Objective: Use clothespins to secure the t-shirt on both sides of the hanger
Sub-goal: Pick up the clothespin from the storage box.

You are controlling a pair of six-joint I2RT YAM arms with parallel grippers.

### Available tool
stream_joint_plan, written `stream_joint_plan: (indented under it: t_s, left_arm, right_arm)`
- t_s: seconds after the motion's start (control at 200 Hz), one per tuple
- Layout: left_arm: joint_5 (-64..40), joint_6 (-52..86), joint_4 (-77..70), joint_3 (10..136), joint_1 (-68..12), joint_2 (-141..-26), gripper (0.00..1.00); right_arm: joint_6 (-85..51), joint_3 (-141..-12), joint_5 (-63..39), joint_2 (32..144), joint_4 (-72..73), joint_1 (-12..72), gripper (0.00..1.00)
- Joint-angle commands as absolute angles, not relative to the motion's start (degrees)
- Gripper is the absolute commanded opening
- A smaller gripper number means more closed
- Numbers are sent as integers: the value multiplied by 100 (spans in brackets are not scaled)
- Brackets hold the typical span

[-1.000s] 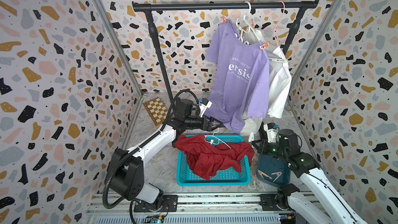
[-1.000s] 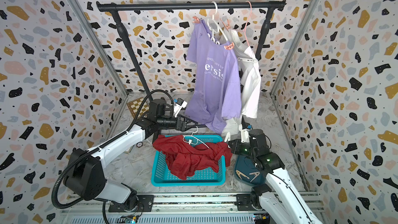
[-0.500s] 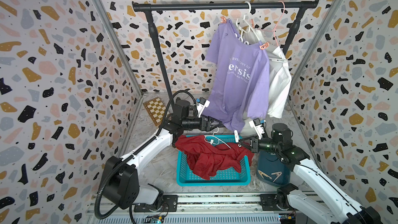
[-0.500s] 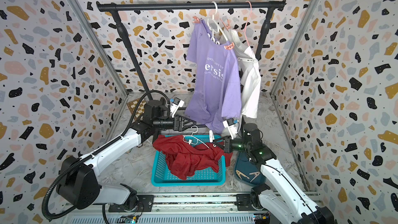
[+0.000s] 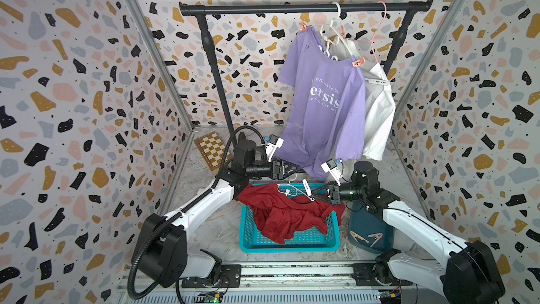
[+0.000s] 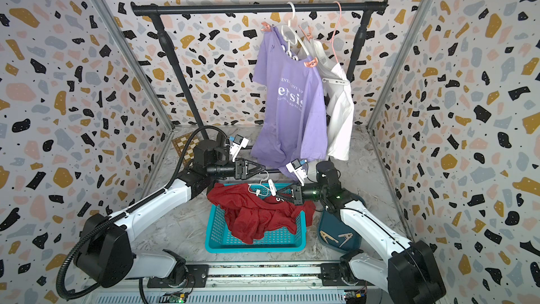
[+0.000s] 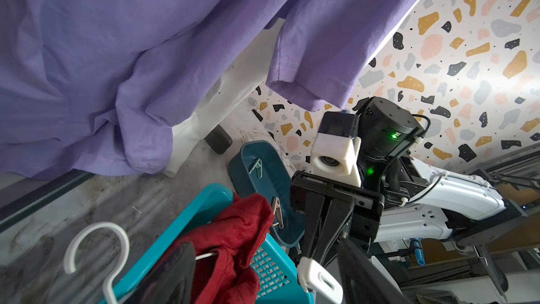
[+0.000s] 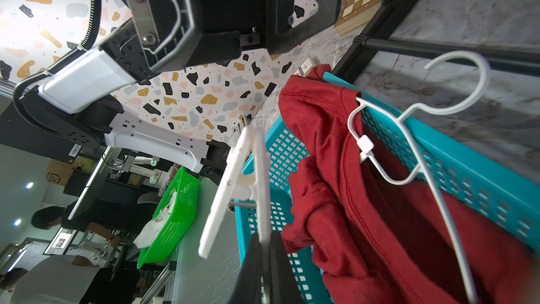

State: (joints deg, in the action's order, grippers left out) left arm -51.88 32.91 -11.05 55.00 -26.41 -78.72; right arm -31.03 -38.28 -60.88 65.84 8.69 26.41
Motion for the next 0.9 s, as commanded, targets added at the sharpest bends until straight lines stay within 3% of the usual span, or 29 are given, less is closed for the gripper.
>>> stream_joint_plan:
  t_s: [0.0, 0.461, 0.896]
  left_arm:
    - [-5485, 3436, -1685, 5445, -2611, -7950, 70]
    - [-5698, 3838, -2410, 5213, -2593, -8065, 63]
    - [-5742, 4223, -2898, 5115, -2566, -8201, 50]
  right_arm:
    - [-3037, -4163, -6341, 6627, 1202, 2721, 0]
    - [-3066, -4717, -6376, 7287, 1244, 2956, 0]
    - [-3215, -5243, -6145, 7726, 1271, 2949, 0]
